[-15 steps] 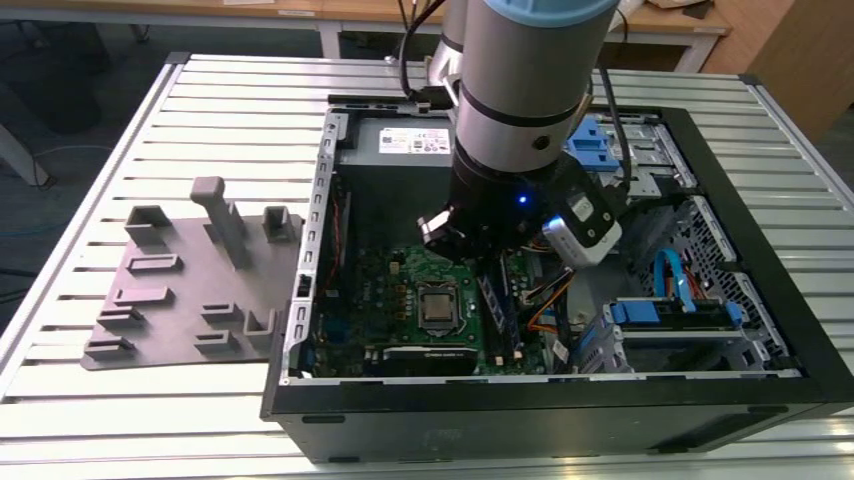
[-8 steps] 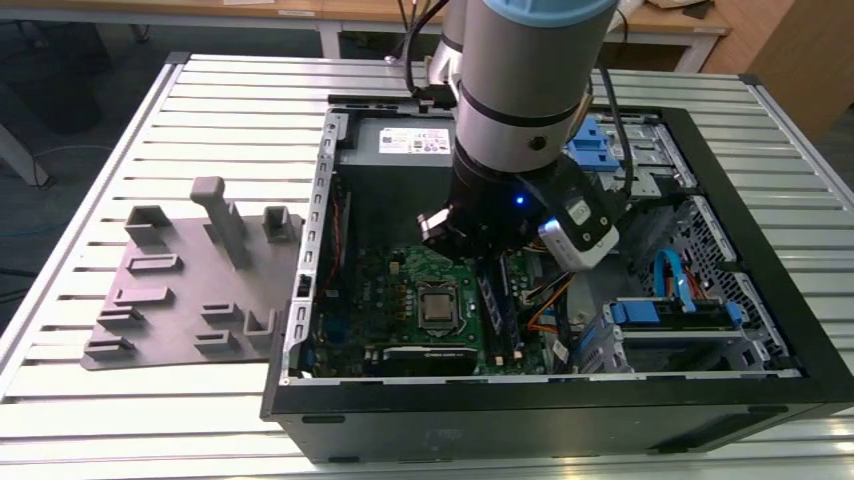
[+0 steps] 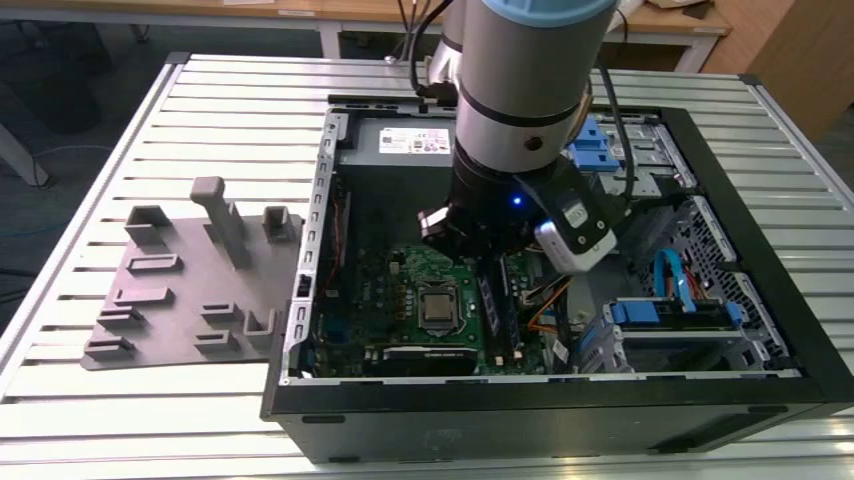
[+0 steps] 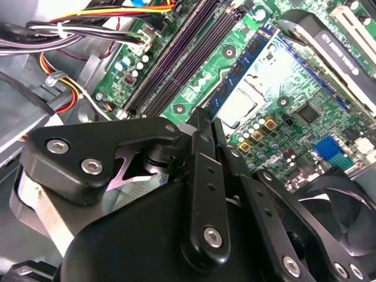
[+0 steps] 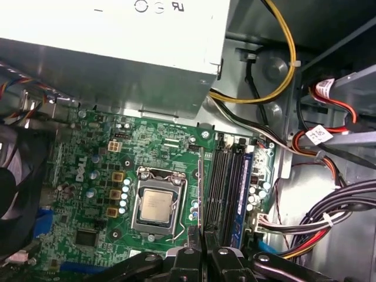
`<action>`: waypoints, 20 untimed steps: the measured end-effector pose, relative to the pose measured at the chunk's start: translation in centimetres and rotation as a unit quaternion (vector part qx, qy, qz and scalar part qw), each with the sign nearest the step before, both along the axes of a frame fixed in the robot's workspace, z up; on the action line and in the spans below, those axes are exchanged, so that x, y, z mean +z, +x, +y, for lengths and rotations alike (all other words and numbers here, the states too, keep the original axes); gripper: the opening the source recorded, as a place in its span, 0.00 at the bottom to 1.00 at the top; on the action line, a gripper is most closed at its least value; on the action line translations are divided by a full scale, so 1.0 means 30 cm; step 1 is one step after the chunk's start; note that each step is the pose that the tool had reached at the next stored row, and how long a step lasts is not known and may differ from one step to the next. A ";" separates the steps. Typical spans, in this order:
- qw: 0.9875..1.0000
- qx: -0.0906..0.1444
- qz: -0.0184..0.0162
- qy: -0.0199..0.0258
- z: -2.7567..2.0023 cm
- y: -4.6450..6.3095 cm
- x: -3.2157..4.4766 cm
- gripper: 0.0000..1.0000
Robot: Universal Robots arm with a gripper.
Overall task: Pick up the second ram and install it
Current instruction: 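Insert the second ram into the second slot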
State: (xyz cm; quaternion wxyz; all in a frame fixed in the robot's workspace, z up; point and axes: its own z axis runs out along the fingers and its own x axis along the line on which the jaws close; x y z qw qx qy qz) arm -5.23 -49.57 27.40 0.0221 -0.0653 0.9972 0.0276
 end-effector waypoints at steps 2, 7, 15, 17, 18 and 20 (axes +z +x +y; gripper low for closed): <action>1.000 -0.007 0.000 0.000 0.000 0.000 0.000 0.11; 1.000 -0.023 0.000 0.000 0.000 0.000 0.000 0.11; 0.999 -0.048 0.000 0.000 0.000 0.000 -0.001 0.11; 0.999 -0.054 0.000 0.000 0.000 0.000 -0.001 0.11; 0.998 -0.057 0.000 0.000 0.000 0.000 -0.001 0.11; 0.998 -0.063 0.000 0.000 0.000 0.000 -0.001 0.11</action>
